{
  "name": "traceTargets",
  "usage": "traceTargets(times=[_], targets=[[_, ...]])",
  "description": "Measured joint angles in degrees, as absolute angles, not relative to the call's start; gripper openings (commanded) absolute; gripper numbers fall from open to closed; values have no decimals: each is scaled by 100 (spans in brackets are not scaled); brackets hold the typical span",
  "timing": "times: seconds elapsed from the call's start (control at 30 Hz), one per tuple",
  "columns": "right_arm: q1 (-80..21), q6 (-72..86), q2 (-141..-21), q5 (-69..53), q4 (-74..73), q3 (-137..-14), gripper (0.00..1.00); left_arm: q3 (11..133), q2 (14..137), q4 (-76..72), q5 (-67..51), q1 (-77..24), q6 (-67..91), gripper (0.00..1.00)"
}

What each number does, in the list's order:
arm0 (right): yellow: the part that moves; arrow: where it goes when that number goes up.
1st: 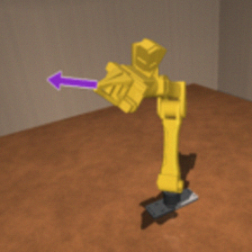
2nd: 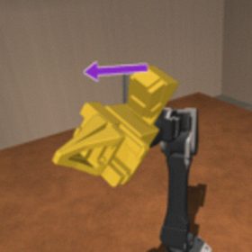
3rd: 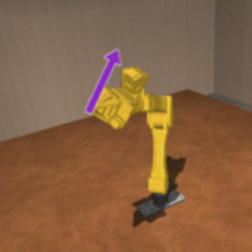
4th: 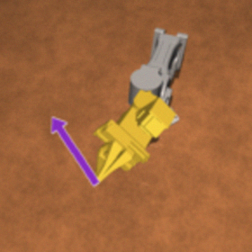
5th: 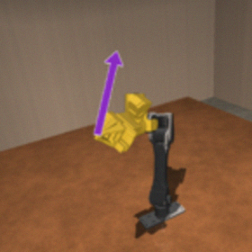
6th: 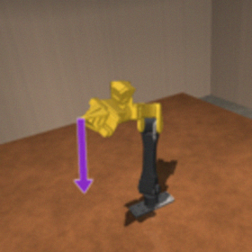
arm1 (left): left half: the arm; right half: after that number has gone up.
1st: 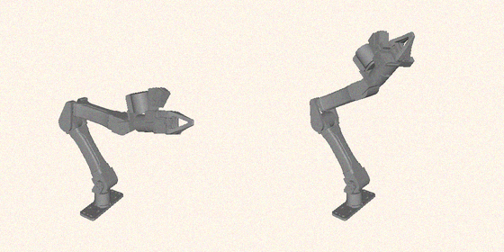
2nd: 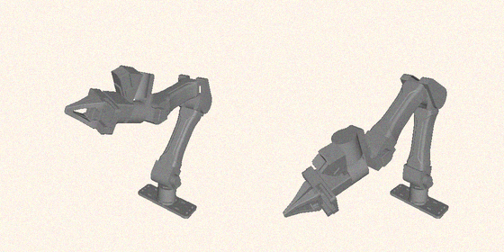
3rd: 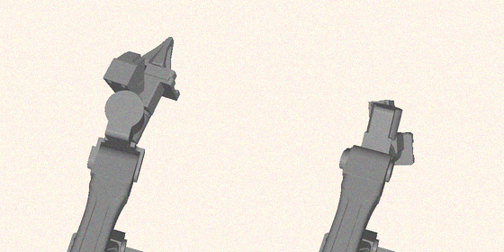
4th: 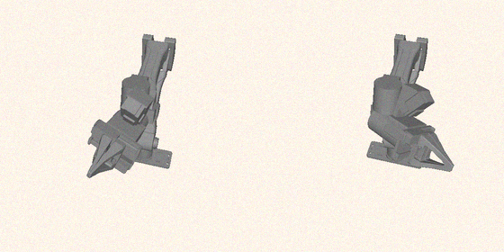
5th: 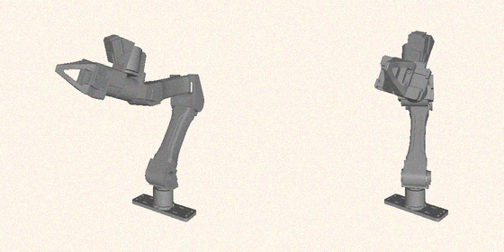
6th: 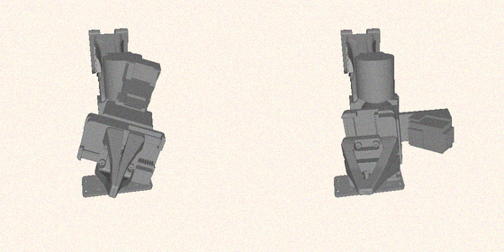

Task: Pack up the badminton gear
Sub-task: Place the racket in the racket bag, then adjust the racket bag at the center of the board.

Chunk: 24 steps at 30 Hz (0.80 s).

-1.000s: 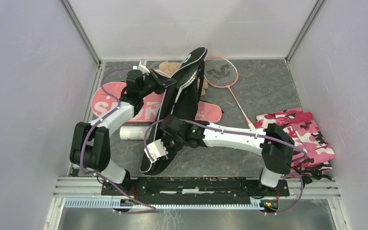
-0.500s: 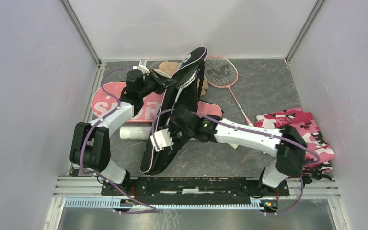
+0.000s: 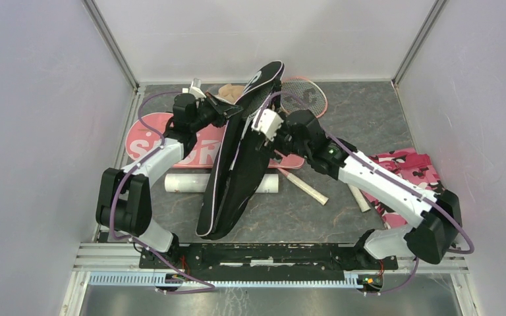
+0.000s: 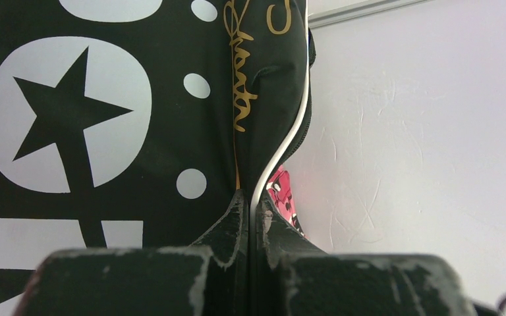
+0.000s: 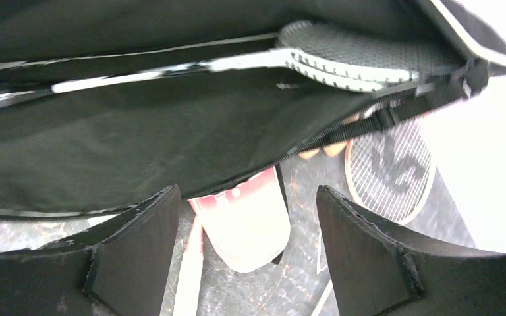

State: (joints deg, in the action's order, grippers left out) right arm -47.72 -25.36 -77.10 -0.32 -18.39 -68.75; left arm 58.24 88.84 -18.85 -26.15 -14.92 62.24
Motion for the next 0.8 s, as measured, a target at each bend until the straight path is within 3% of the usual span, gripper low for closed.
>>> traceTargets(times=[0.27, 0.8], targets=[[-3979, -1247, -8519, 257, -1542, -6871, 75, 5846, 8768, -1885, -2700, -1494, 6224, 2], [-3260, 193, -9544, -1662, -1293, -6890, 52, 5846, 8661, -1903, -2764, -1601, 6224, 2]])
